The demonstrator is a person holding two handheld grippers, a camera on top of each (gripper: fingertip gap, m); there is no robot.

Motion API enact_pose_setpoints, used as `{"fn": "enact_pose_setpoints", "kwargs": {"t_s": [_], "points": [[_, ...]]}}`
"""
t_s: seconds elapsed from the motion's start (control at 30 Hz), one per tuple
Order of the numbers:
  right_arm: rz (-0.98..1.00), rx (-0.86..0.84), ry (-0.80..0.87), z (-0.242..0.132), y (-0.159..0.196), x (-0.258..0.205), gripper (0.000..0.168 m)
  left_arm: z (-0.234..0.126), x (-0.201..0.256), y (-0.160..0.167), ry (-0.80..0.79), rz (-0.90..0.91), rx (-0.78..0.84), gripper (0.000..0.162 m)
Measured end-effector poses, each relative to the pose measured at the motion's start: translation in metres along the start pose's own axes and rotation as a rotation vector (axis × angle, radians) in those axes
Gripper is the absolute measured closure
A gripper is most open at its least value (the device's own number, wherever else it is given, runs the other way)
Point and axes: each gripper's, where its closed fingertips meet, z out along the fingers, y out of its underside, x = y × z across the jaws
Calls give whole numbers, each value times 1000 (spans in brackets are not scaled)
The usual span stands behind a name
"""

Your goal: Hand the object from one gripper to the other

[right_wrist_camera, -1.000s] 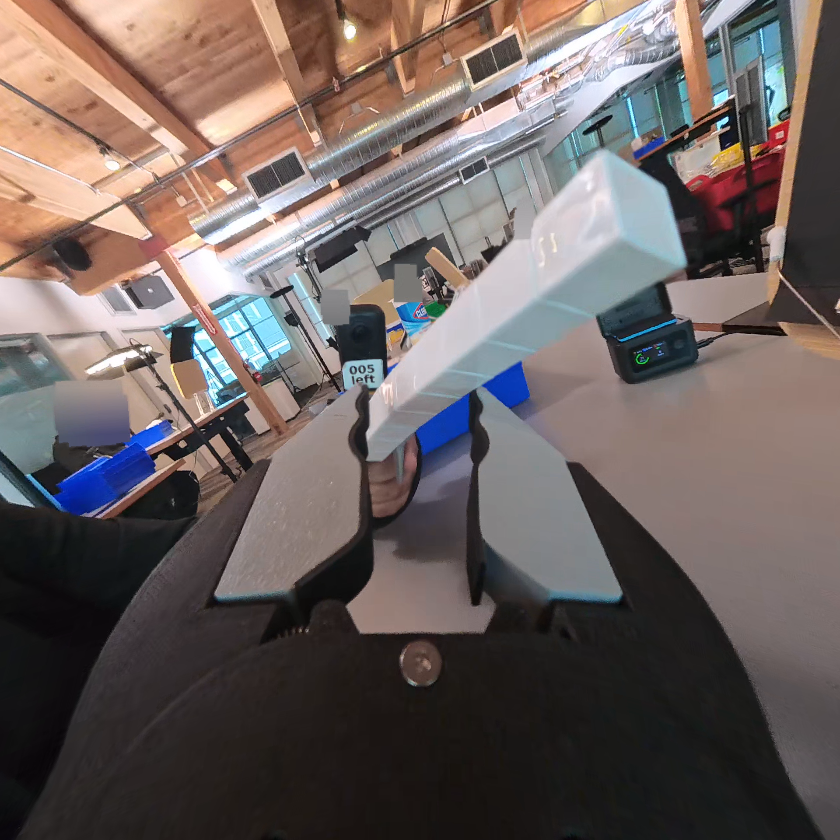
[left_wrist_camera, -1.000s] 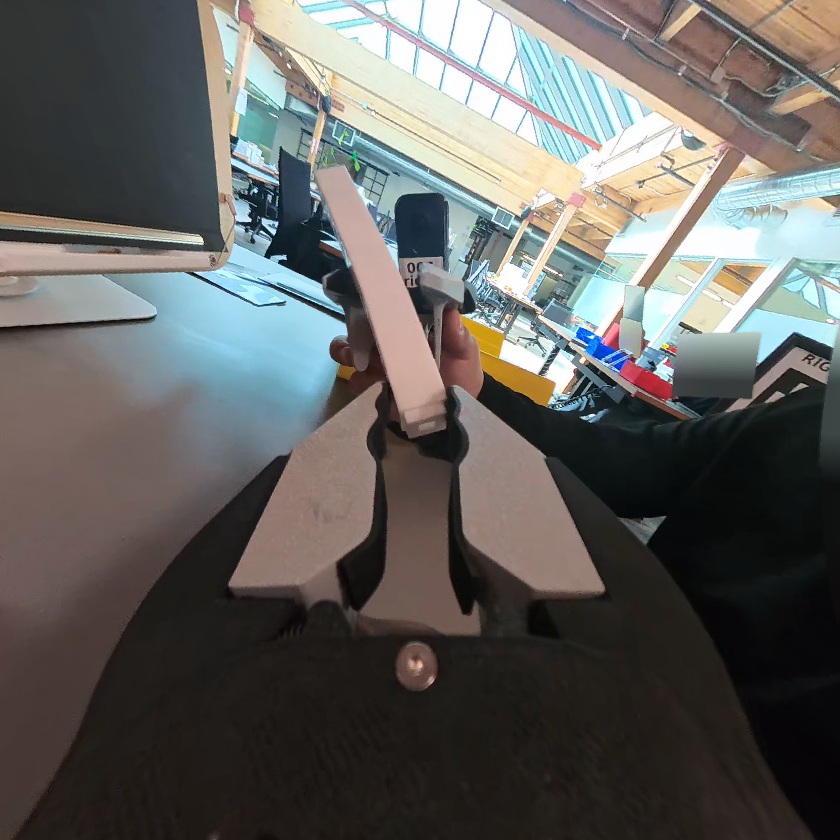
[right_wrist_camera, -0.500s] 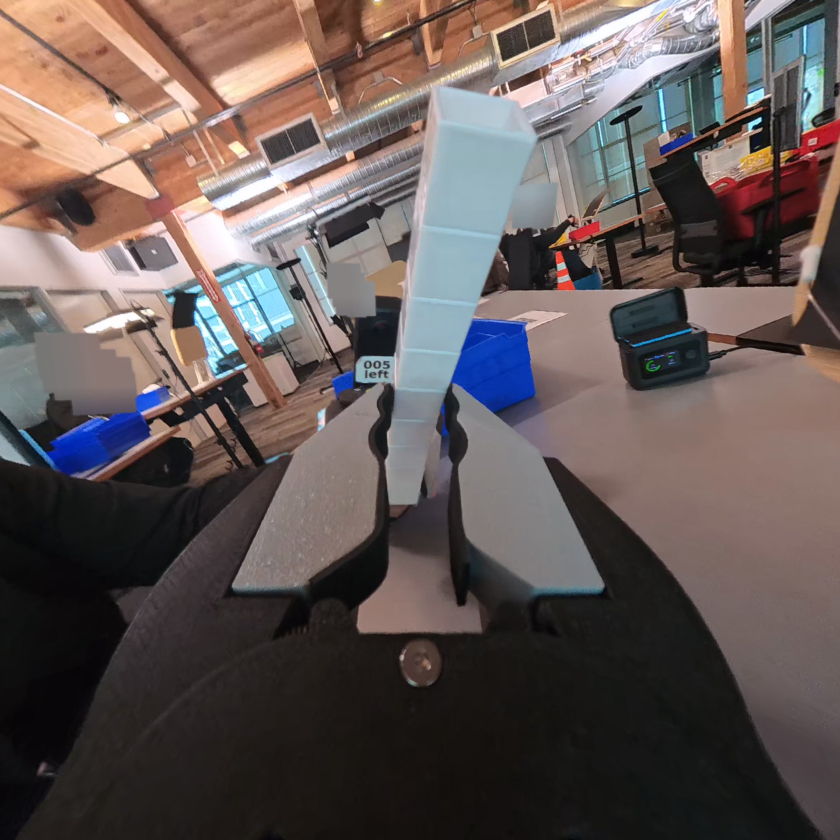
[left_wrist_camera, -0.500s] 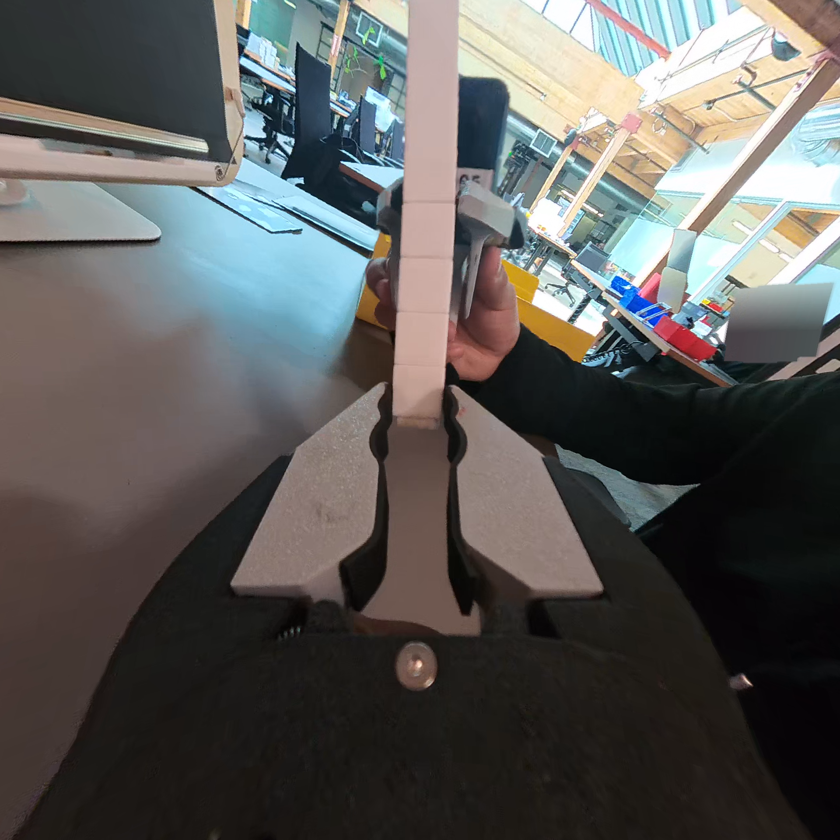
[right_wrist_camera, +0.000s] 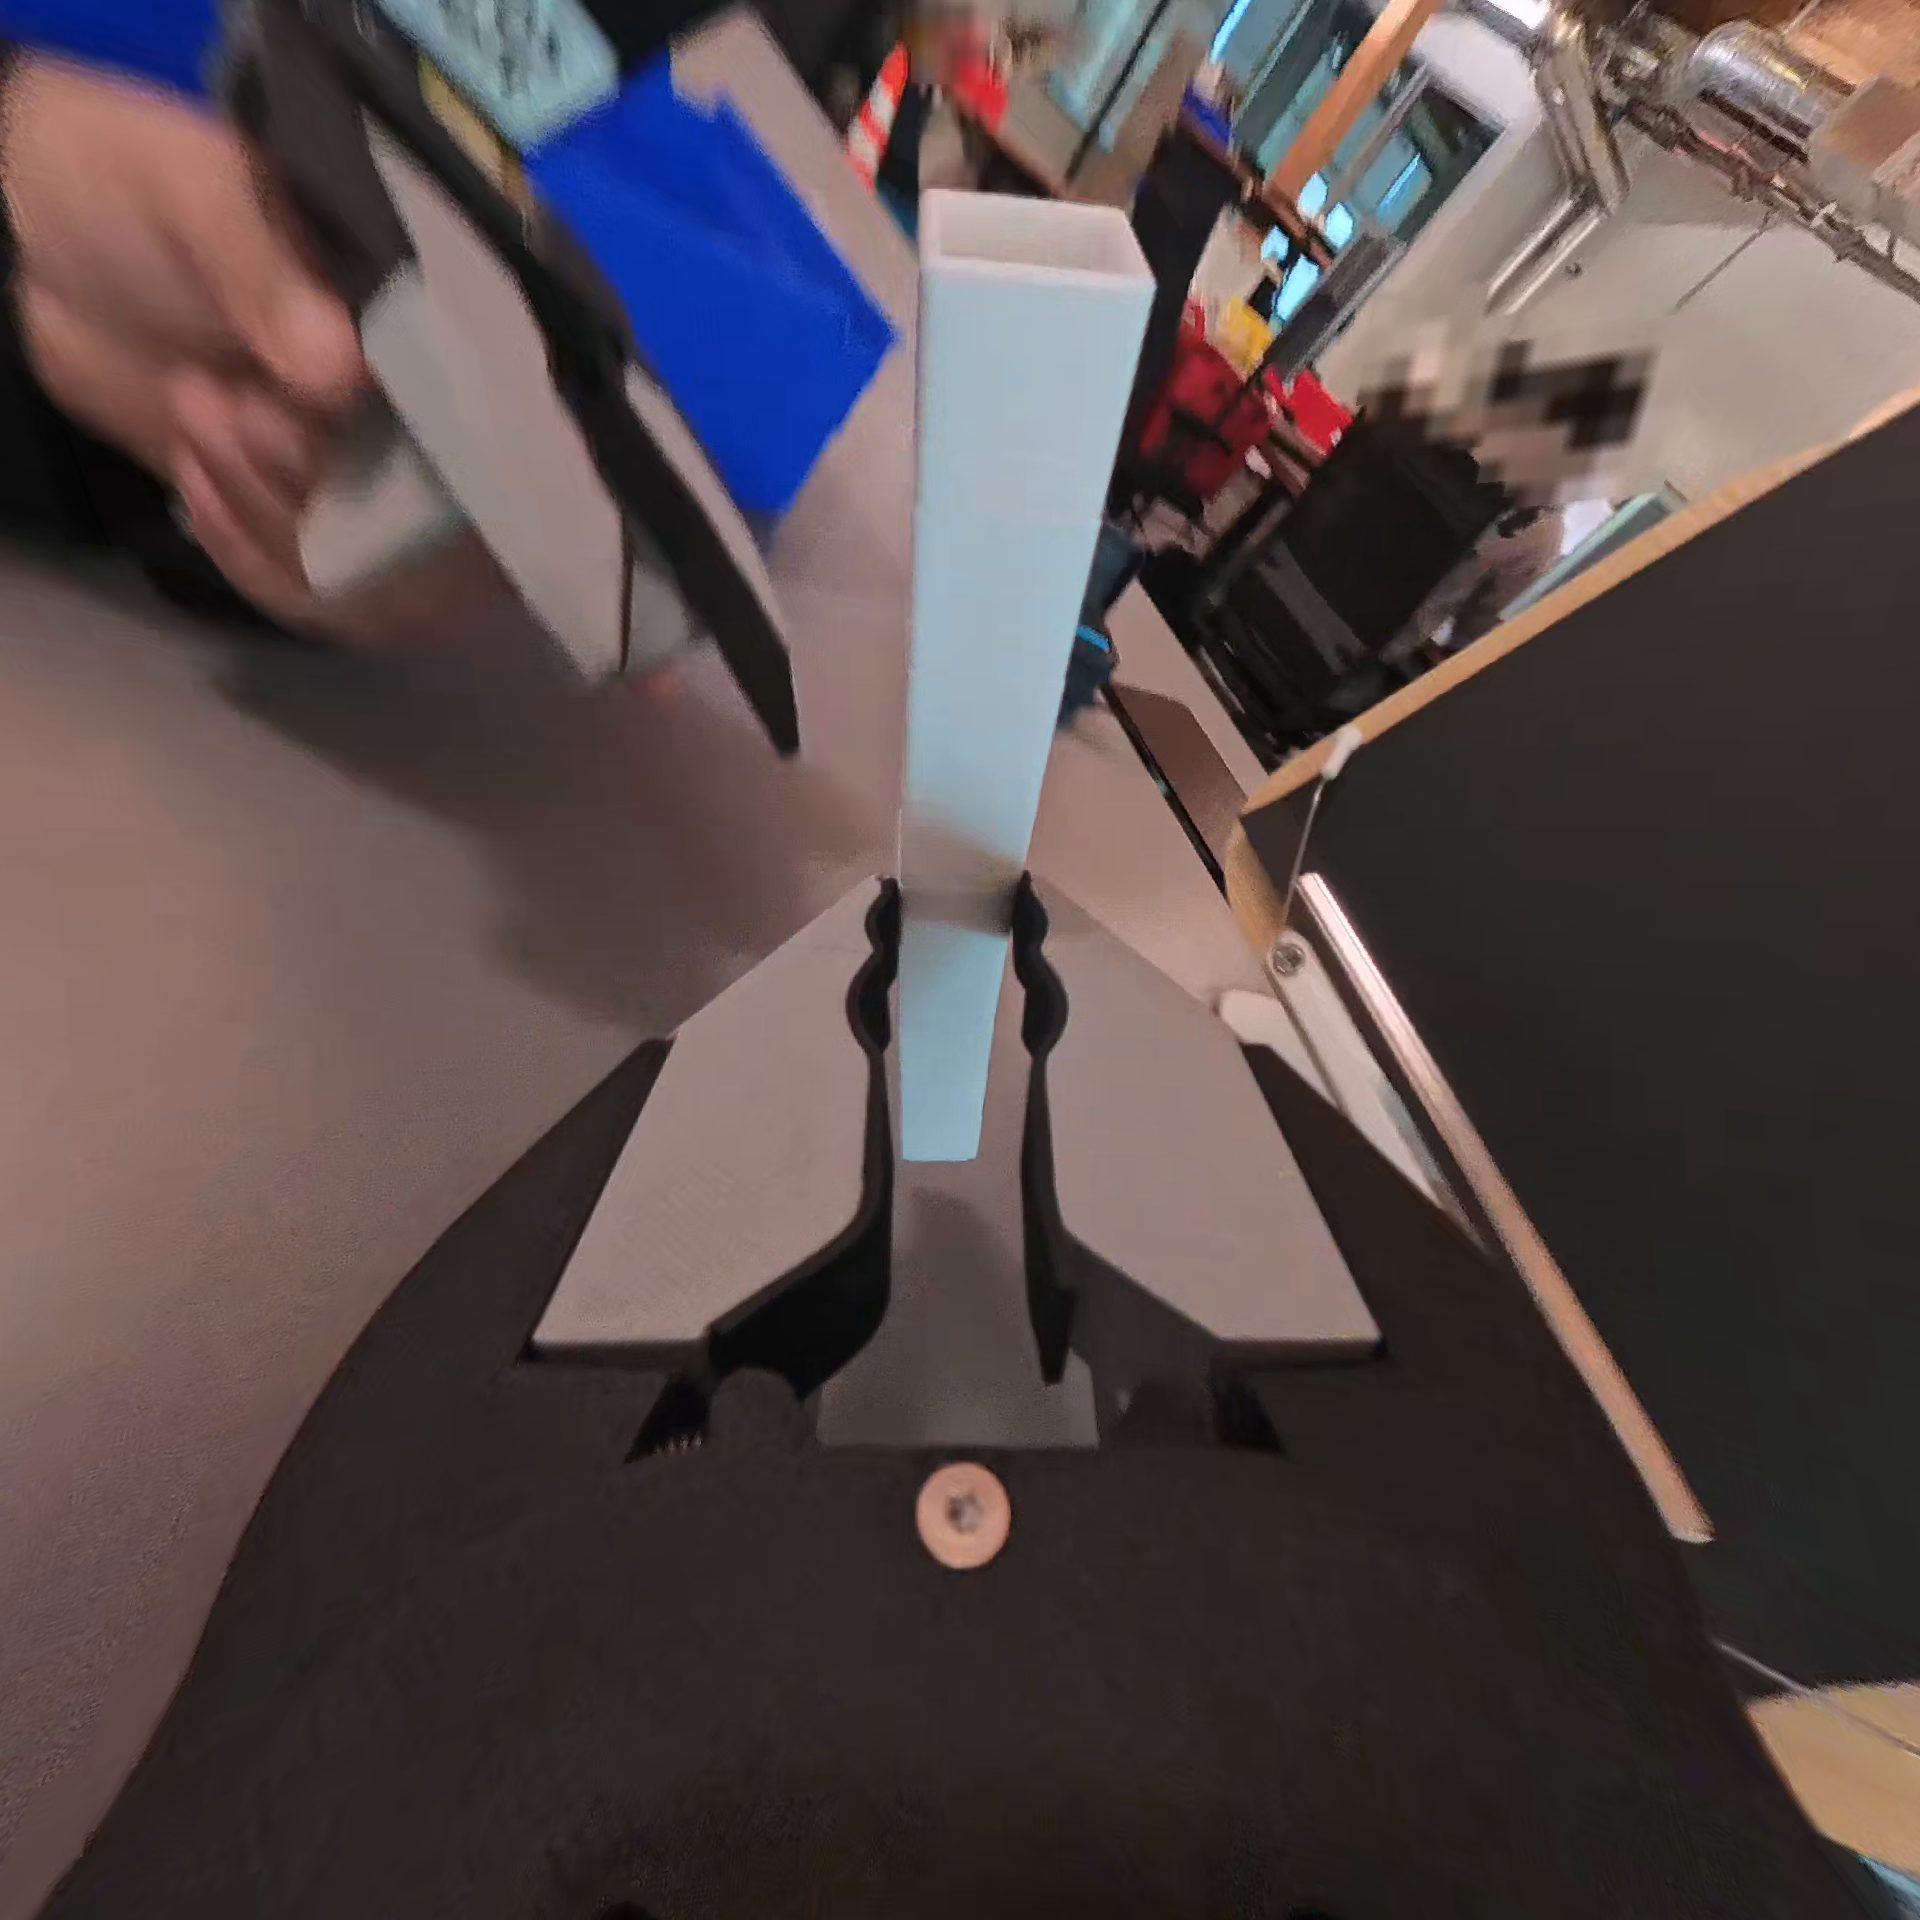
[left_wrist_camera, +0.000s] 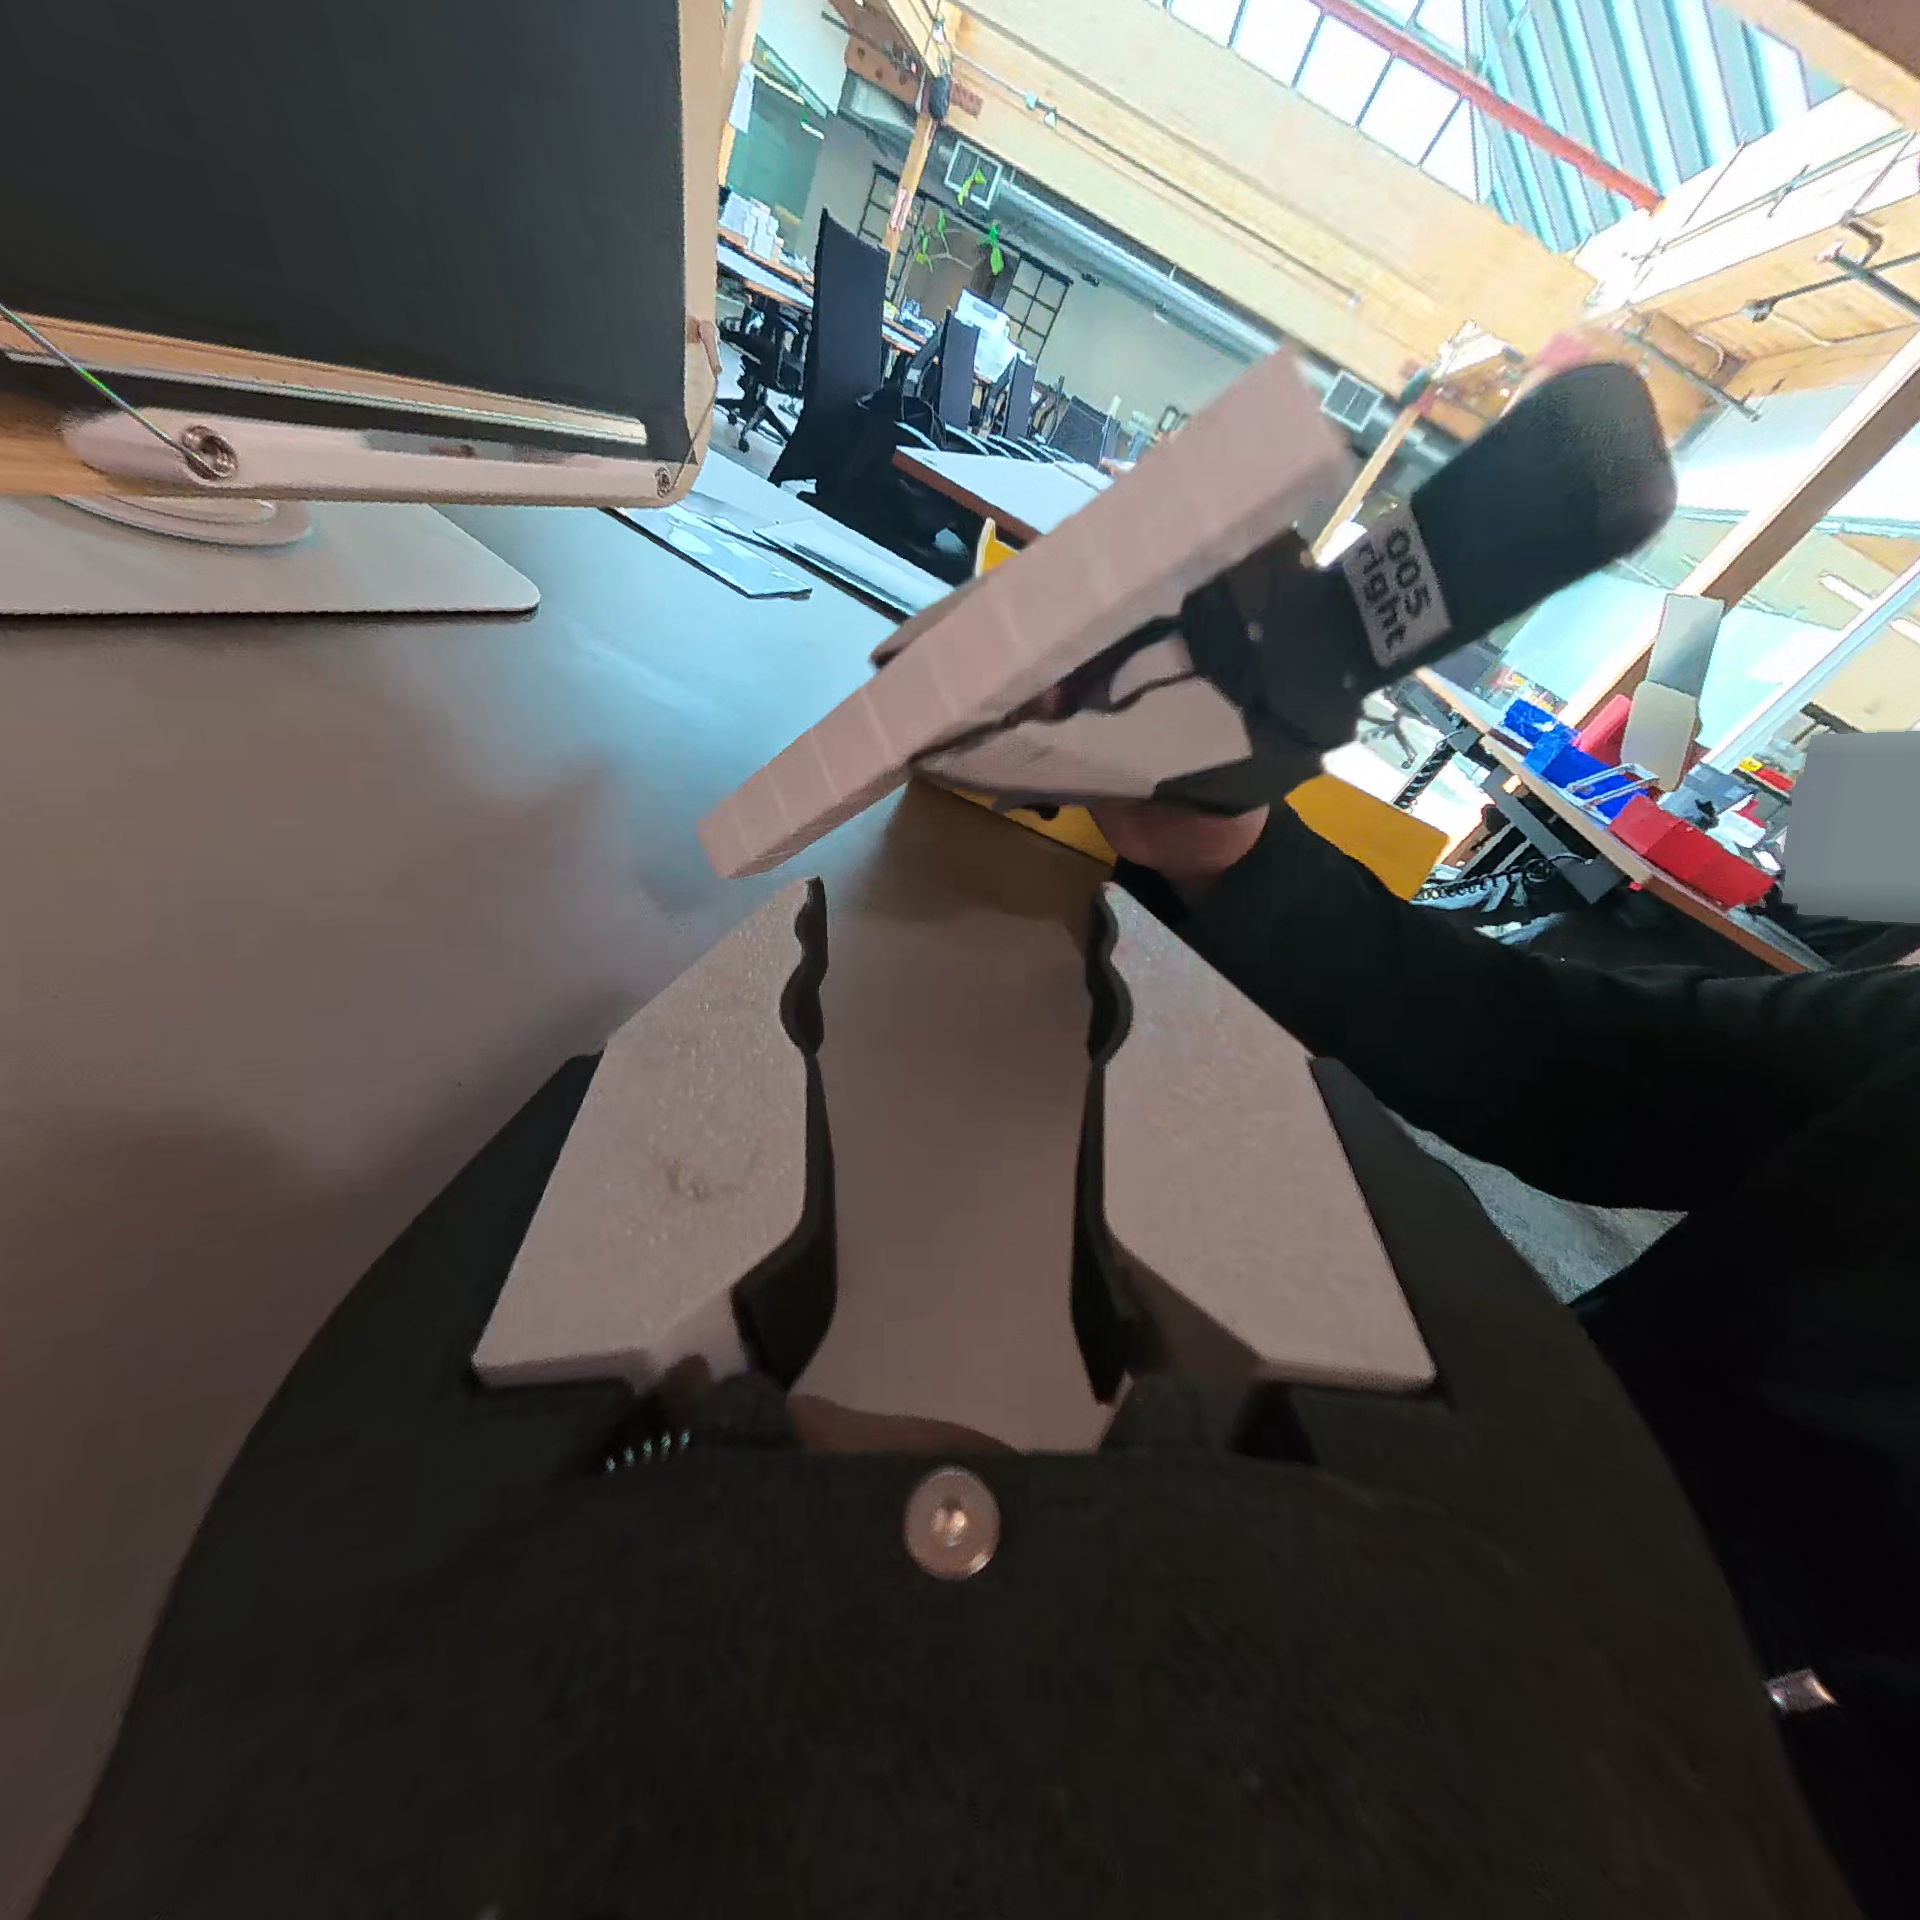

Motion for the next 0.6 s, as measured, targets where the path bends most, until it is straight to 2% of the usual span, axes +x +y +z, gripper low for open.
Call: {"fn": "enact_pose_setpoints", "kwargs": {"t_s": [0.17, 0.3, 0.53, 0.6], "points": [[-304, -178, 77, 7, 22, -6, 150, -8, -6, -11, -32, -11, 48, 114], [-522, -273, 163, 8, 32, 1, 150, -14, -14, -17, -41, -117, 93, 114], [-868, -347, 243, 22, 29, -13, 150, 0, -11, 7, -12, -200, -30, 97], [-921, -344, 260, 26, 27, -17, 150, 2, -11, 17, -10, -213, -82, 100]]}}
